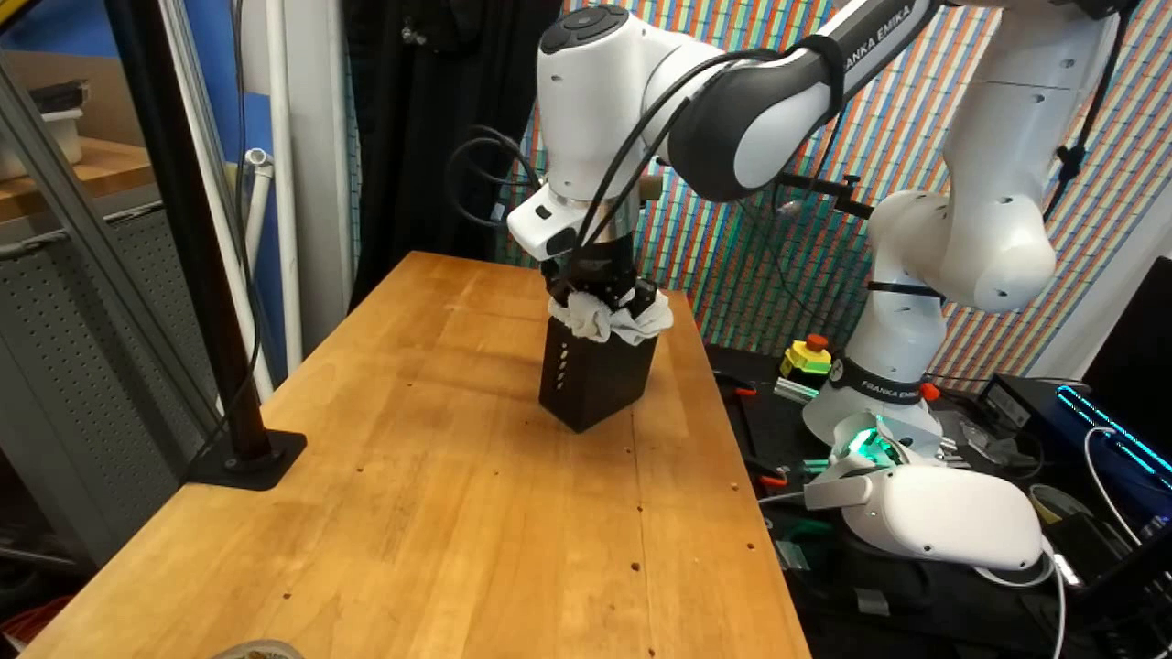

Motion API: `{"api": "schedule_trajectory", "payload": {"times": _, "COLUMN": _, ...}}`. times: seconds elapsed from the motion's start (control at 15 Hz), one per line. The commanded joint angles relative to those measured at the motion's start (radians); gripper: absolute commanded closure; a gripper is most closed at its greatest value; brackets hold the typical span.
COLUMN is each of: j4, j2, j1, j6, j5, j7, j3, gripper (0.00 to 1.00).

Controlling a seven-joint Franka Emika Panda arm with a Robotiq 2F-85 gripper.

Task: Put the white towel in the black box

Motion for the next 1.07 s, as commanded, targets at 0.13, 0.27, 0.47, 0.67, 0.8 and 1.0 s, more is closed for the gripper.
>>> {"api": "schedule_trajectory", "payload": {"times": 0.13, "j4": 0.162, "j2": 0.115, "j1": 0.018, "j6": -0.173, "j5": 0.27, "j7": 0.08, "j3": 0.077, "gripper": 0.9}}
{"api": "schedule_trajectory", "payload": {"times": 0.27, "j4": 0.167, "j2": 0.099, "j1": 0.03, "j6": -0.161, "j5": 0.379, "j7": 0.177, "j3": 0.104, "gripper": 0.89}}
{"api": "schedule_trajectory", "payload": {"times": 0.47, "j4": 0.131, "j2": 0.065, "j1": 0.051, "j6": -0.05, "j5": 0.492, "j7": 0.317, "j3": 0.136, "gripper": 0.6}}
{"api": "schedule_trajectory", "payload": {"times": 0.67, "j4": 0.077, "j2": 0.032, "j1": 0.063, "j6": 0.107, "j5": 0.537, "j7": 0.408, "j3": 0.154, "gripper": 0.53}}
{"api": "schedule_trajectory", "payload": {"times": 0.8, "j4": 0.037, "j2": 0.016, "j1": 0.066, "j6": 0.218, "j5": 0.526, "j7": 0.463, "j3": 0.156, "gripper": 0.43}}
{"api": "schedule_trajectory", "payload": {"times": 1.0, "j4": -0.025, "j2": -0.007, "j1": 0.063, "j6": 0.34, "j5": 0.49, "j7": 0.534, "j3": 0.147, "gripper": 0.19}}
